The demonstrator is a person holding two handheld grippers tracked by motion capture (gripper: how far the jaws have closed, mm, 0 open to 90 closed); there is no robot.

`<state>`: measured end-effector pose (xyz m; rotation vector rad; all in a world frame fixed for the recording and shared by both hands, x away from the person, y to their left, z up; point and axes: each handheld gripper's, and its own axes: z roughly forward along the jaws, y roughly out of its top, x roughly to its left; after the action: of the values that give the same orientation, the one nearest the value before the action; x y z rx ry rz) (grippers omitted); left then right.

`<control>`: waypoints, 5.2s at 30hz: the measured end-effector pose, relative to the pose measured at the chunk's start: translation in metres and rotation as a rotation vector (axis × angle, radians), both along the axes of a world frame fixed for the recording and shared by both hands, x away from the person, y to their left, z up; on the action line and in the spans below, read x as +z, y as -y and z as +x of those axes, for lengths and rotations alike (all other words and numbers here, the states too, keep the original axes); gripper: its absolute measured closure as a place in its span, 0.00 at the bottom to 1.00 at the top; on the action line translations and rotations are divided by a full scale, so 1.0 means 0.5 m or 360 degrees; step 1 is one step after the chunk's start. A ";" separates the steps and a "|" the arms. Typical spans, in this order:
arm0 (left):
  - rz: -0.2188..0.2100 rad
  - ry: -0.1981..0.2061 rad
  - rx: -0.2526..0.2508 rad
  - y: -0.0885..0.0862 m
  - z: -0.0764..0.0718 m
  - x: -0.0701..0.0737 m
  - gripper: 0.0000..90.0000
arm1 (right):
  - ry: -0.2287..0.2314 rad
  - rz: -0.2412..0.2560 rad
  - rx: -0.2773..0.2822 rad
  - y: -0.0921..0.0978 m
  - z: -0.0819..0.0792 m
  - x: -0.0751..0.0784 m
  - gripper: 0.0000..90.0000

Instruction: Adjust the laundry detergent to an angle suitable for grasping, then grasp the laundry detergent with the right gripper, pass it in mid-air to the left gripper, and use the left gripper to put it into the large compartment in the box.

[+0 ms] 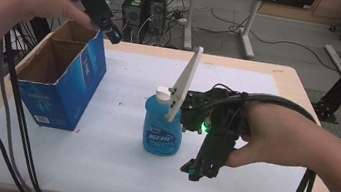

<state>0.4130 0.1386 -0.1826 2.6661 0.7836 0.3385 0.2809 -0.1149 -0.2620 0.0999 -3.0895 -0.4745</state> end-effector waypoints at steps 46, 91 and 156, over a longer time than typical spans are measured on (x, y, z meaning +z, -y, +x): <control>-0.0004 -0.0029 -0.0090 0.003 -0.008 -0.001 0.23 | -0.0079 0.0559 -0.0225 0.152 0.137 -0.010 0.20; 0.0027 -0.0012 -0.0137 0.001 -0.026 0.001 0.23 | -0.0224 0.0654 -0.0224 0.033 0.196 -0.183 0.20; 0.0031 -0.0020 -0.0162 0.002 -0.031 -0.001 0.23 | -0.0158 0.0759 -0.0129 0.027 0.197 -0.198 0.45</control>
<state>0.3974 0.1377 -0.1830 2.7171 0.6482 0.3050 0.3795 -0.1282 -0.3610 -0.0444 -2.8251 -1.1699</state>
